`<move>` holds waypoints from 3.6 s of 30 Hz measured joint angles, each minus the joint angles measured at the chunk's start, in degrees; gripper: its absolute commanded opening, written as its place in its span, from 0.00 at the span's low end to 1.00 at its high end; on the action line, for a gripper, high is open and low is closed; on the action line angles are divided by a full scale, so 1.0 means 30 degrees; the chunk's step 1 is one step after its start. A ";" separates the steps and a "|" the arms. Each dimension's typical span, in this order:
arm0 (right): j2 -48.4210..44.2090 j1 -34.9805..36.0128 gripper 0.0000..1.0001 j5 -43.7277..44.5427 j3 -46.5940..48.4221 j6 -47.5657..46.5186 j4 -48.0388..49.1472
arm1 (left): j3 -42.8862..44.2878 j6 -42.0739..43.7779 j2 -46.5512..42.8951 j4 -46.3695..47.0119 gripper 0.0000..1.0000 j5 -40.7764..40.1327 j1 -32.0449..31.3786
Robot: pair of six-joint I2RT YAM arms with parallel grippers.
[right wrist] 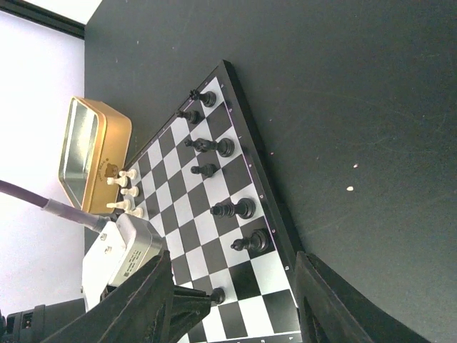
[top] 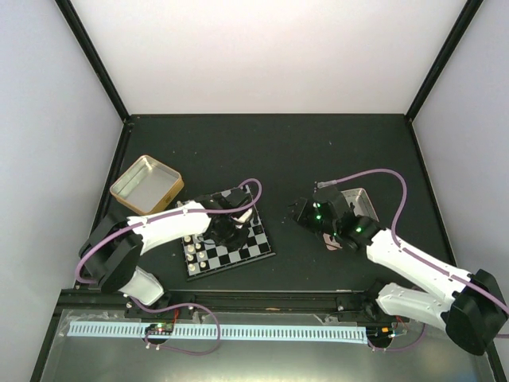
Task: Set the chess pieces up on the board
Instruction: Move the chess piece to the chessboard, then pick up the chess piece from the storage box.
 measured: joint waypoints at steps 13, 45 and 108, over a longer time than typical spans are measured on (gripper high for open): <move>-0.0503 0.0000 0.48 0.0503 -0.0284 0.0000 -0.0364 | 0.1756 -0.0510 0.1188 0.0707 0.02 -0.2018 0.0721; -0.0991 -0.0015 0.48 0.0925 -0.0306 -0.0007 -0.0678 | 0.3636 -0.0605 0.3614 0.2025 0.04 -0.2594 0.2492; 1.0571 -1.2036 0.28 0.3016 0.3599 -1.2655 -0.4488 | -0.4124 0.3483 -1.9081 0.8561 0.84 -0.7315 0.2922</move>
